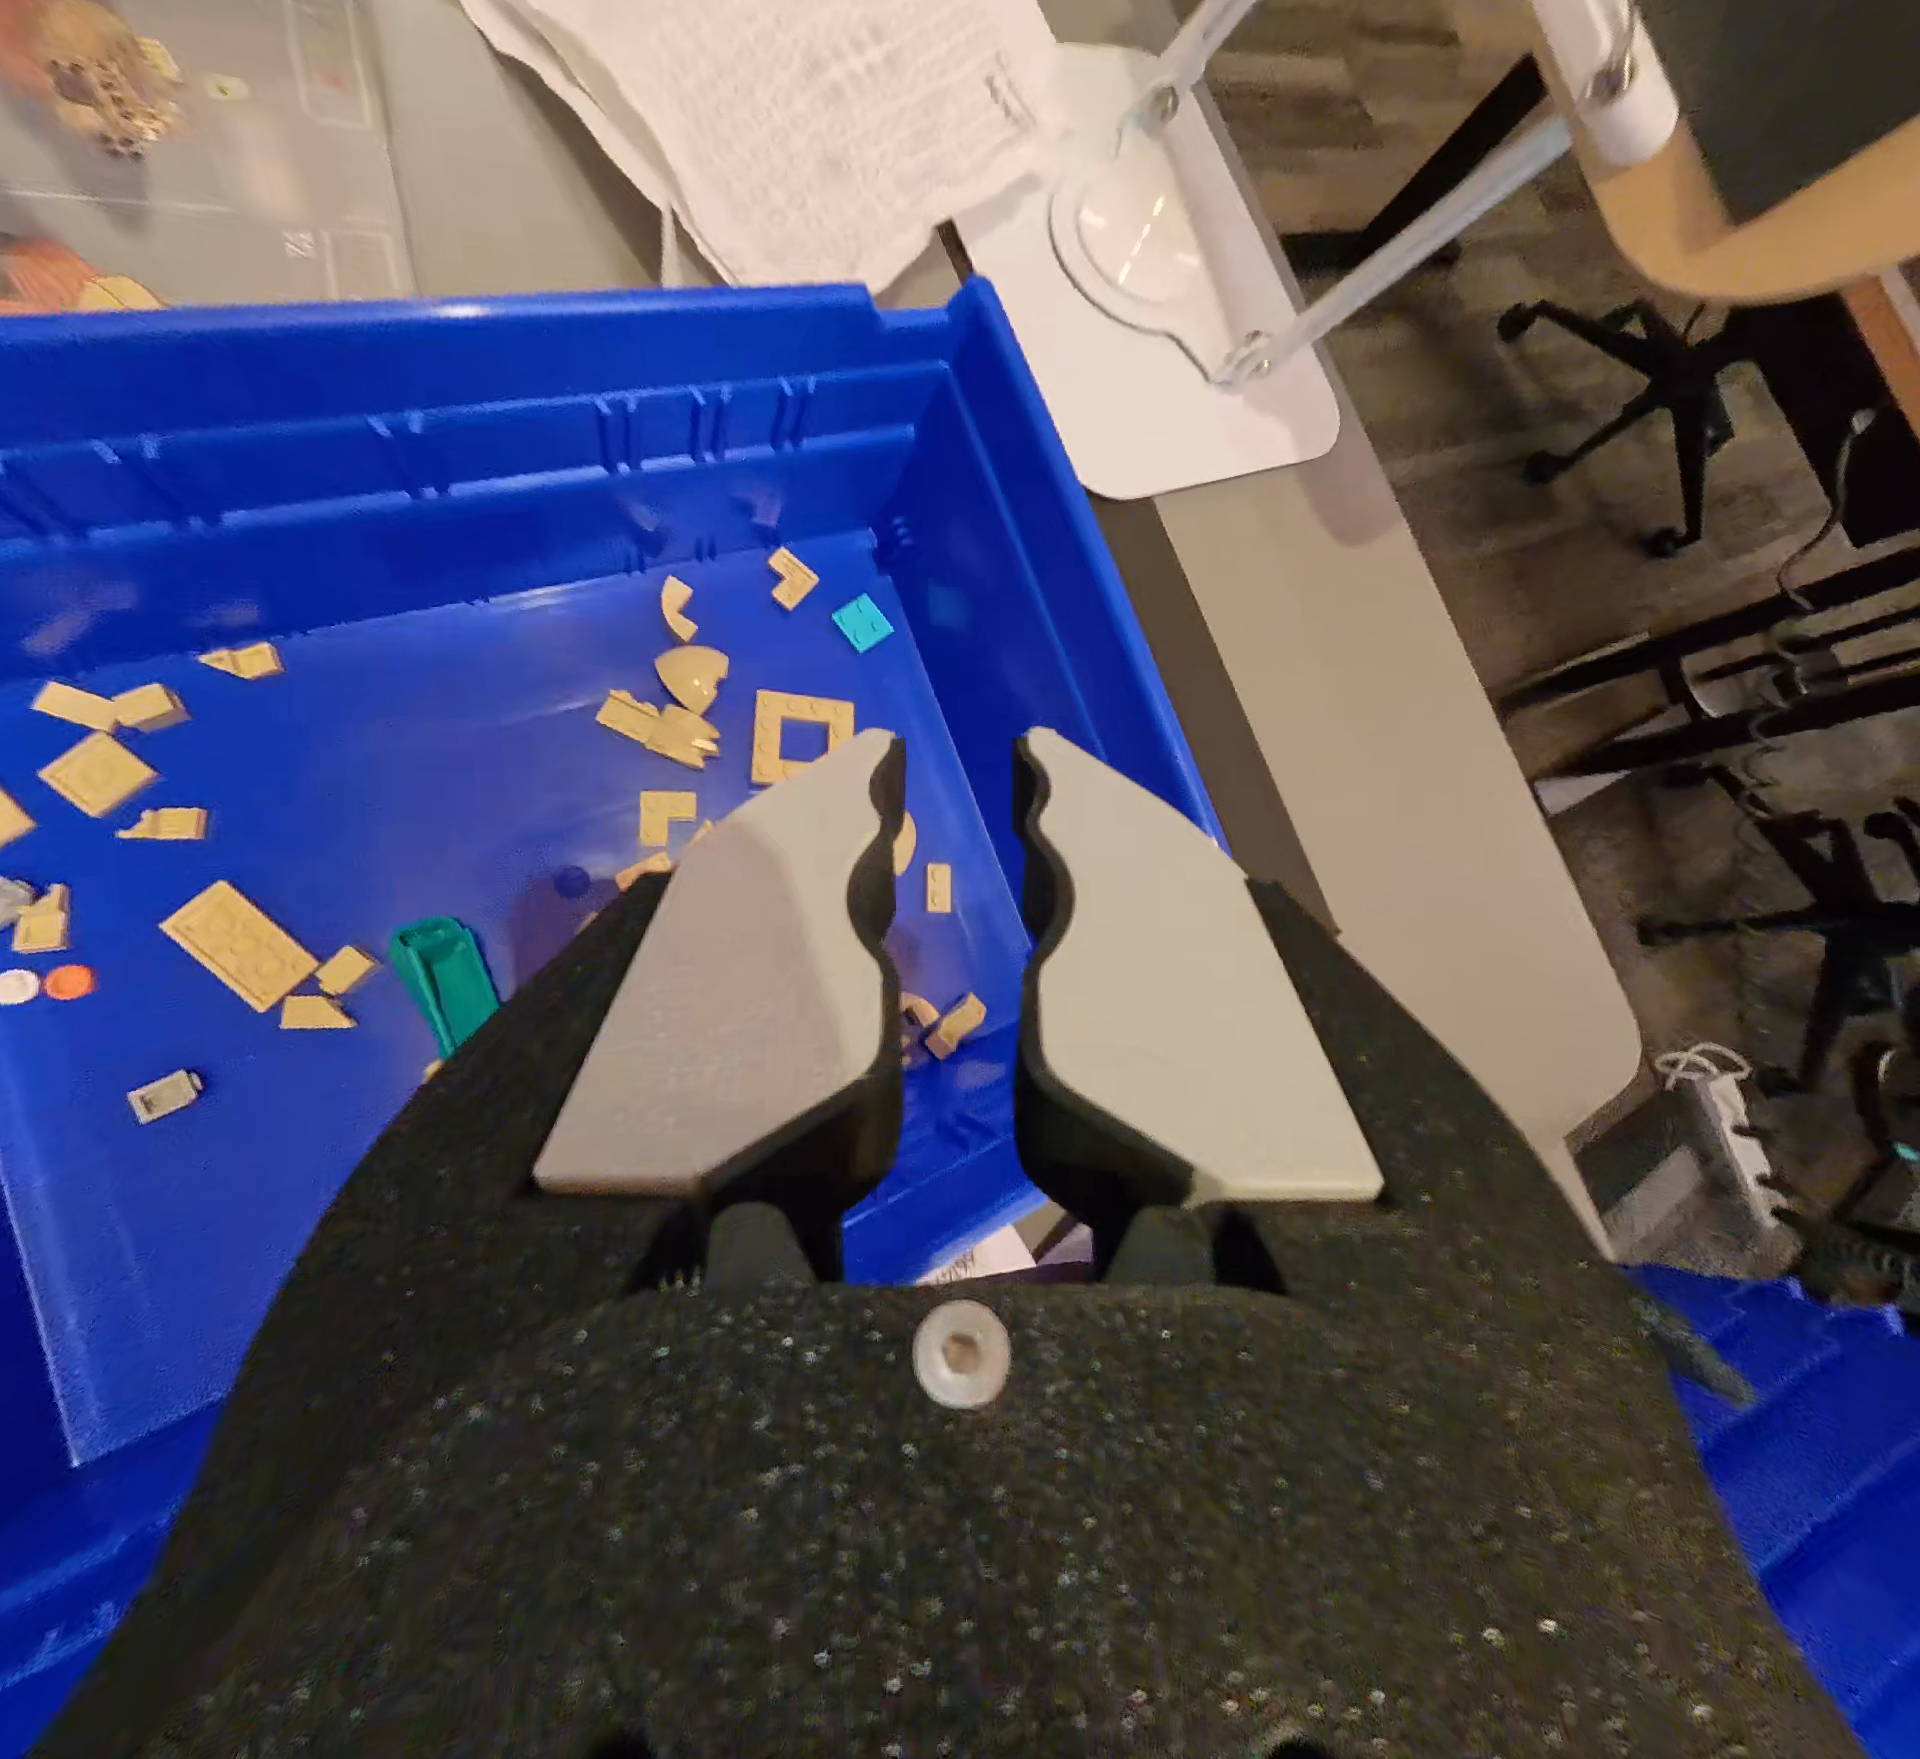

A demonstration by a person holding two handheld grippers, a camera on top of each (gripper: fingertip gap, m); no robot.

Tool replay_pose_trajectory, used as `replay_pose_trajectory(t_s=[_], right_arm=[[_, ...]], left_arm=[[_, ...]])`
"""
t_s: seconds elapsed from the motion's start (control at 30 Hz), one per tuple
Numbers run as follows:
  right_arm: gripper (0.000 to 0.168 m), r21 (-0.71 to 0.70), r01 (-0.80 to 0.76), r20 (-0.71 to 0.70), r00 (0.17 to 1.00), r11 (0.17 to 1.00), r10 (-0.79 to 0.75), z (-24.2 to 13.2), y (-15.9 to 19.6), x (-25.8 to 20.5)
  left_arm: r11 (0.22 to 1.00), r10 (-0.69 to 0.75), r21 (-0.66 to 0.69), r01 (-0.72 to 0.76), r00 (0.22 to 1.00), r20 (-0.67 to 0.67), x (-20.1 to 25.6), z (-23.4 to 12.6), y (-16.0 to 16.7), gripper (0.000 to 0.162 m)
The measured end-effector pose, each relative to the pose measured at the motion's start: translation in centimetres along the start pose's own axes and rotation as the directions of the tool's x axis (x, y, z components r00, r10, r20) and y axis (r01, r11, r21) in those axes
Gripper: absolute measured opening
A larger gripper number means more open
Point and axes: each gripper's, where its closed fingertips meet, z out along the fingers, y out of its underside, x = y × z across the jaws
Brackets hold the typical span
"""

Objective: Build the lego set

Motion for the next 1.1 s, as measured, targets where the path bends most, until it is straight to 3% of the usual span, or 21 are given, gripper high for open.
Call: replay_pose_trajectory(t_s=[0.1, 0.27, 0.47, 0.9, 1.1], right_arm=[[0.02, -0.007, -0.052, -0.018, 0.998, 0.999, 0.052, 0.4, 1.5, 1.0], [0.02, 0.134, -0.167, 0.0, 0.986, 0.977, 0.168, -0.9, 1.9, 2.7], [0.019, 0.196, -0.246, -0.006, 0.968, 0.949, 0.252, -1.6, 3.6, 4.6], [0.019, 0.25, -0.323, 0.115, 0.946, 0.913, 0.303, -1.1, 4.3, 4.6], [0.019, 0.249, -0.311, 0.196, 0.944, 0.917, 0.267, -1.4, 3.4, 3.0]], left_arm=[[1.0, 0.002, 0.001, -0.002, 1.0, -0.001, 0.1, 0.0, 0.0, 0.015], [1.0, -0.003, 0.014, 0.003, 1.0, -0.009, 0.0, 0.1, 0.1, 0.015], [0.999, -0.037, 0.028, 0.038, 0.998, -0.043, 0.2, 1.0, 0.8, 0.015], [0.999, -0.038, -0.011, 0.037, 0.995, -0.092, 1.2, 3.2, 1.9, 0.015], [1.0, 0.002, -0.001, -0.003, 0.994, -0.11, 1.0, 3.9, 0.5, 0.015]])
